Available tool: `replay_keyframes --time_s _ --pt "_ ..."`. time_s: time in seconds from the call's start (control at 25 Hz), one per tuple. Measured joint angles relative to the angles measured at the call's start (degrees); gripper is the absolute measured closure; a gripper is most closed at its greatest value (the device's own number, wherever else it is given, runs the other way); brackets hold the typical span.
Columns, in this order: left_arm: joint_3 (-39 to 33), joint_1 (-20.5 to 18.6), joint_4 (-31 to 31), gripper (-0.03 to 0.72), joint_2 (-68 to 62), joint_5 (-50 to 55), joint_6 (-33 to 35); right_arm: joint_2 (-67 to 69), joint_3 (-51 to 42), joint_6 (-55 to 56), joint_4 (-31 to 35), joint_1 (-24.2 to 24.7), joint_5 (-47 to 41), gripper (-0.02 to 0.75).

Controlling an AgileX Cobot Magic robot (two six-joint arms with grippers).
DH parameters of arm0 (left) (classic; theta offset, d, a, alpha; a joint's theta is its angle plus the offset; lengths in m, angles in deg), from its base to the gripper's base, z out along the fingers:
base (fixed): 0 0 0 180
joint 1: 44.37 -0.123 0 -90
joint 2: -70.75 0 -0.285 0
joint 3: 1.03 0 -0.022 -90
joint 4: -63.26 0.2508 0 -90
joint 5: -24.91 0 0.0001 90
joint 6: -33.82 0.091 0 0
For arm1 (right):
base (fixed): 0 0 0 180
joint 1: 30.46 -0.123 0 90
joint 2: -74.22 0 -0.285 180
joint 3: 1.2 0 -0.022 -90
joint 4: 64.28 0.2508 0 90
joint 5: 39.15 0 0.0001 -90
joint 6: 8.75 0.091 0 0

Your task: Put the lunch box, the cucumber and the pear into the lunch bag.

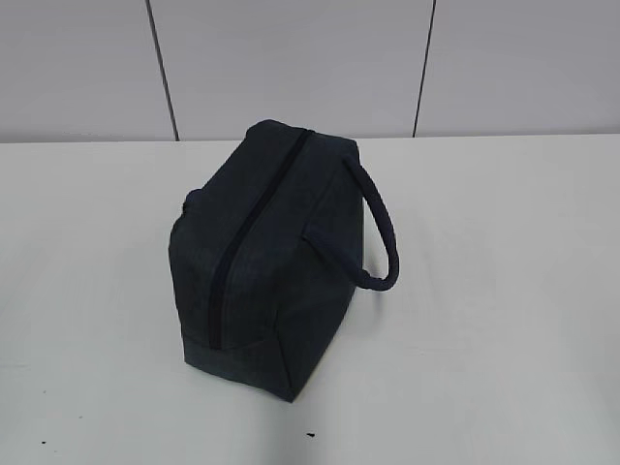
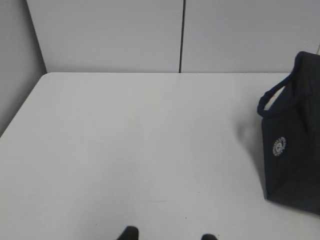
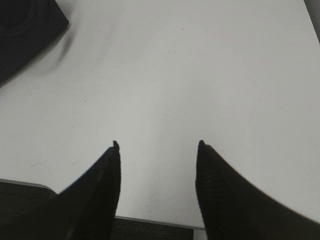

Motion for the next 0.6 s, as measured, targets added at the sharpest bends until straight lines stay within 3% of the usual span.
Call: replay_keyframes --time_s 0.24,0.6 --pt "0.0 -4.97 0.0 0.446 0.0 0.0 0.0 0.0 0.0 0.0 0.0 0.0 0.0 0.352" --pt "0.0 -5.33 0.0 0.446 0.0 0.0 0.0 0.0 0.0 0.0 0.0 0.0 0.07 0.352"
